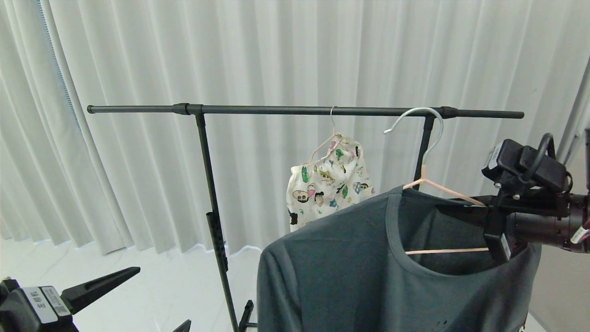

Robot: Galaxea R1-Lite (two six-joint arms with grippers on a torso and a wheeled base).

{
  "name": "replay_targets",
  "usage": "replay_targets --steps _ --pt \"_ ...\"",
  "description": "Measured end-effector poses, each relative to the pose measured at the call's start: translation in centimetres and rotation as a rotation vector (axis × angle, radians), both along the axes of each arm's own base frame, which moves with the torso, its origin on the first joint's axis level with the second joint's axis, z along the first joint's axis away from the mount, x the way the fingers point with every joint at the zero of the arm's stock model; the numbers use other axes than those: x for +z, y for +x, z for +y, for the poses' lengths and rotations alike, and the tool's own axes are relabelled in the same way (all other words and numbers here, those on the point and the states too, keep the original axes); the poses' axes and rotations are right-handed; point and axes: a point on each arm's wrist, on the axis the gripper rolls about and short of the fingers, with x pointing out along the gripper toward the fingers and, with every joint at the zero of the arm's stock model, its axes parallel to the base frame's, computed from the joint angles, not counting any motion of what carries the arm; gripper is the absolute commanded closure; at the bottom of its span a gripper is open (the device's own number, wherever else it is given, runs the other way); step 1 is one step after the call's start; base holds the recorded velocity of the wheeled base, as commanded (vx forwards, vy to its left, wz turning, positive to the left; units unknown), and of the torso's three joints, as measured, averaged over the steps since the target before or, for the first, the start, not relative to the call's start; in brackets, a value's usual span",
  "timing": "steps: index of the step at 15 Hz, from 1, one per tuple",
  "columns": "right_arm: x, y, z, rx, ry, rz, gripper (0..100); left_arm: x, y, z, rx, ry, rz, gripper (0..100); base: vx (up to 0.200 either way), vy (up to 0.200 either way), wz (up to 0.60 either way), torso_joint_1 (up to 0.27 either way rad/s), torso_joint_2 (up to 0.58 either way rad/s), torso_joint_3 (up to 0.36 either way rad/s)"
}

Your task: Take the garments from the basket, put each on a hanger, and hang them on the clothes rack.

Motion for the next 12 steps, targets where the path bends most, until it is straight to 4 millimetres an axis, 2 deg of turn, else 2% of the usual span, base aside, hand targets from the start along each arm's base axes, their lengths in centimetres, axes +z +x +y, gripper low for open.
replay_targets --steps 4,7,9,12 --pt "-0.4 0.2 -2.5 -0.190 -0.066 0.046 100 1.6 1.0 -0.1 0.051 -0.019 -0.037 0 0.000 0.000 0.00 0.000 0.00 0.000" --pt "-0.4 -0.2 -4.4 -0.360 -0.126 0.065 100 2.9 2.4 0.4 0.189 -0.018 -0.066 0 0.000 0.000 0.00 0.000 0.00 0.000" --pt "-0.4 -0.4 -5.4 -0.477 -0.170 0.060 100 2.9 3.2 0.9 0.298 0.005 -0.058 0 0.000 0.000 0.00 0.000 0.00 0.000" --pt "-0.5 -0.2 -6.5 -0.647 -0.238 0.053 100 2.7 3.8 1.2 0.374 0.029 -0.041 0 0.000 0.000 0.00 0.000 0.00 0.000"
